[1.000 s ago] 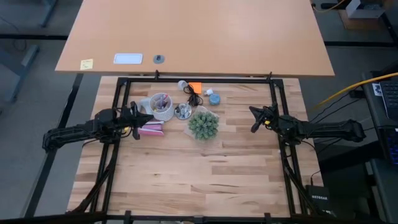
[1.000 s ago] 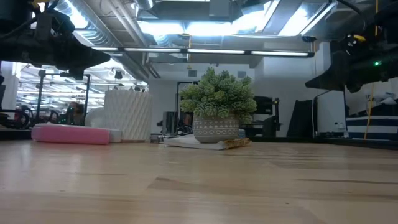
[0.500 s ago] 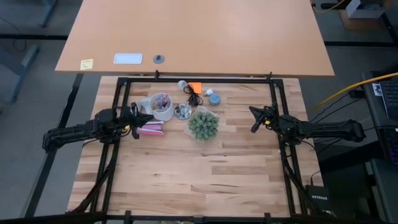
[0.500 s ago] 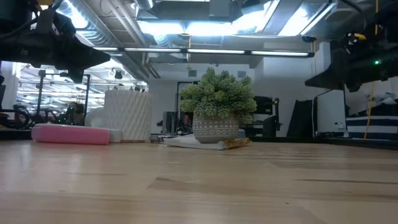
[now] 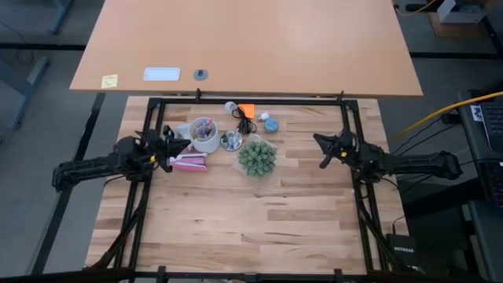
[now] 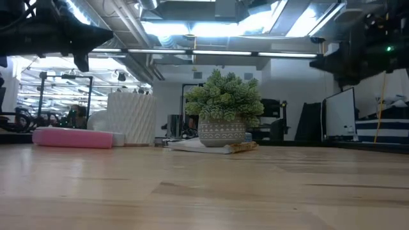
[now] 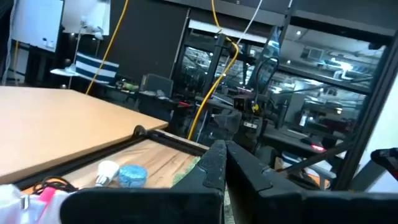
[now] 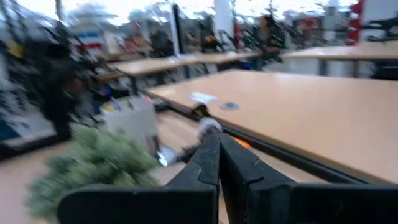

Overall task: Screw lightbulb
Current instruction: Move the light bulb to the middle left of the table

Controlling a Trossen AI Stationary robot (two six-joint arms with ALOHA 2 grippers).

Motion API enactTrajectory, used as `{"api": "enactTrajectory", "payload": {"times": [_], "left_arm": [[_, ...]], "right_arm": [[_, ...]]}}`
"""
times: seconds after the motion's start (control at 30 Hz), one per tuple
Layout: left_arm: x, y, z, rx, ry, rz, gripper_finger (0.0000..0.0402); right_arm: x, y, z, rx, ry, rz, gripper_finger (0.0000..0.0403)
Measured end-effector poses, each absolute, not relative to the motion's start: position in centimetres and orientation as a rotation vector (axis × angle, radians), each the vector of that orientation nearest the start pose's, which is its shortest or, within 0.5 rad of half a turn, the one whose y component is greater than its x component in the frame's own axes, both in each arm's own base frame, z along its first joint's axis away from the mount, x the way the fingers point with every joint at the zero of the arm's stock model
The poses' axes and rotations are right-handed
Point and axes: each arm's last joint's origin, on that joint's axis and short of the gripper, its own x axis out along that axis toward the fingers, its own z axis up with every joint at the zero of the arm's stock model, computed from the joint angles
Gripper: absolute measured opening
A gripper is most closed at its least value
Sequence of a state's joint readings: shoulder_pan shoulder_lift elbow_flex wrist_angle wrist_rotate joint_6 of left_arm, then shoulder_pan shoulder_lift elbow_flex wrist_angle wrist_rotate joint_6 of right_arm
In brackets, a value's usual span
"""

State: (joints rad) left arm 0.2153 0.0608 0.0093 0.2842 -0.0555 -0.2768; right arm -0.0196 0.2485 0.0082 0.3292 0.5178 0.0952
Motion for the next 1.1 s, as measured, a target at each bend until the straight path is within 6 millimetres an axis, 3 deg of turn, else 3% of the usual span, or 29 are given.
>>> {"api": "enactTrajectory", "payload": {"times": [0.17,0.53,0.87,1.1], "left_arm": [[10.3,2.3,19.1,-0.266,-0.275,0.223,0.0000],[14.1,1.1,20.5,-0.273,-0.232,0.078,0.0000],[19.8,0.8,23.2,-0.087,-0.106,0.065,0.0000],[21.7,1.7,24.7,0.043,-0.109,0.129,0.0000]], "right_arm": [[11.2,-1.5,18.3,0.138,-0.169,-0.461,0.0005],[12.6,-1.5,18.7,0.131,-0.065,-0.470,0.0005],[13.0,-1.5,18.3,0.121,-0.022,-0.474,0.0005],[13.0,-1.5,18.3,0.121,-0.024,-0.475,0.0005]]}}
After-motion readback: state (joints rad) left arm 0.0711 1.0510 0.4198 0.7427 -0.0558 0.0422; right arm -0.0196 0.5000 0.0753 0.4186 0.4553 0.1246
